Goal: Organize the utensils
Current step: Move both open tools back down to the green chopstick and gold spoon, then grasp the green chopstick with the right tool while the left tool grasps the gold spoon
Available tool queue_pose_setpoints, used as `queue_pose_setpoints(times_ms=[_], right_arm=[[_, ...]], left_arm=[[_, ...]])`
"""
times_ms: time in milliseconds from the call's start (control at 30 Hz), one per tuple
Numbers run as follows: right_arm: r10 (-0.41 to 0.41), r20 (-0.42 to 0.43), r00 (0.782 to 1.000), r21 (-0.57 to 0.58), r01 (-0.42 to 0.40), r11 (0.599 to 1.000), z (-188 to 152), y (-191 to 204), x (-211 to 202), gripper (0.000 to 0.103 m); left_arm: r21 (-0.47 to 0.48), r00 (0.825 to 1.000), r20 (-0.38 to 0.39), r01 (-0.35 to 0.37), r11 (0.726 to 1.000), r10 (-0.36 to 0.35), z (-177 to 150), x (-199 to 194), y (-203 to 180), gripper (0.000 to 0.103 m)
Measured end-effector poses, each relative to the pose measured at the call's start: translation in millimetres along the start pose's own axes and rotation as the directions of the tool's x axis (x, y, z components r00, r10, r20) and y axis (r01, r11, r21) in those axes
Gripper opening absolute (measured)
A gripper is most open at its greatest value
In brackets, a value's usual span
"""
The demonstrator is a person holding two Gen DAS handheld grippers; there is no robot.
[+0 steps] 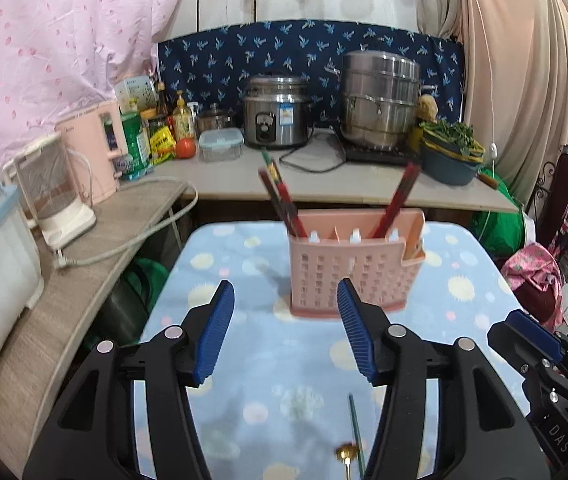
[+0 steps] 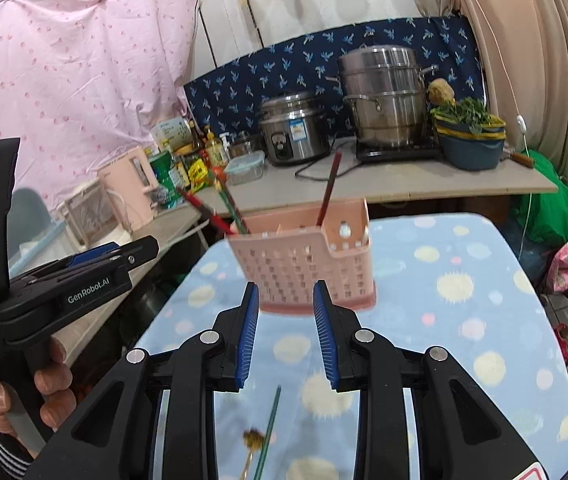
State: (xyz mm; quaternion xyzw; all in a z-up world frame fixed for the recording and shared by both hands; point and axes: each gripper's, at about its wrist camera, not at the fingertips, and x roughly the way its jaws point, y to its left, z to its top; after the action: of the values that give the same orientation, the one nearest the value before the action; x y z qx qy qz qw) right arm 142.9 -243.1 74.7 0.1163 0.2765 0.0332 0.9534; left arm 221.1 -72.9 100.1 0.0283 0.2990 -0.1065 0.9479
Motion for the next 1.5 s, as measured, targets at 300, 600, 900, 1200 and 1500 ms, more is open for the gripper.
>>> queue_pose_setpoints(times_ms=[300,600,900,1200,1500], right_arm=[[-0.026,-0.097,0.995,-0.043,0.022,0.999,-83,9,-23,0.028],[-0.022,-0.208,0.978,-0.077,0.006,0.997,-157,31,-30,0.028],[0.004,-0.285,0.958,-0.052,-0.019,0.998,-193,41,-22,0.028],[-0.01,-0.31,0.951,-0.073,-0.014,0.997,-207,49,-12,0.028],[-0.058,-0.29,0.955,-0.101,0.03,0.994,-208,44,-12,0.009]], left_arm=[[0.009,0.991,-0.131,0.016,1.0,-0.015,-85,-5,11,0.055],[-0.005,0.972,-0.236,0.001,1.0,-0.002,-160,-11,19,0.056],[-0.031,0.948,-0.318,0.003,1.0,-0.012,-204,-11,22,0.056],[-0.045,0.934,-0.357,0.007,0.999,-0.022,-227,-16,26,0.056],[-0.042,0.932,-0.361,0.025,0.999,-0.038,-233,-20,20,0.06]])
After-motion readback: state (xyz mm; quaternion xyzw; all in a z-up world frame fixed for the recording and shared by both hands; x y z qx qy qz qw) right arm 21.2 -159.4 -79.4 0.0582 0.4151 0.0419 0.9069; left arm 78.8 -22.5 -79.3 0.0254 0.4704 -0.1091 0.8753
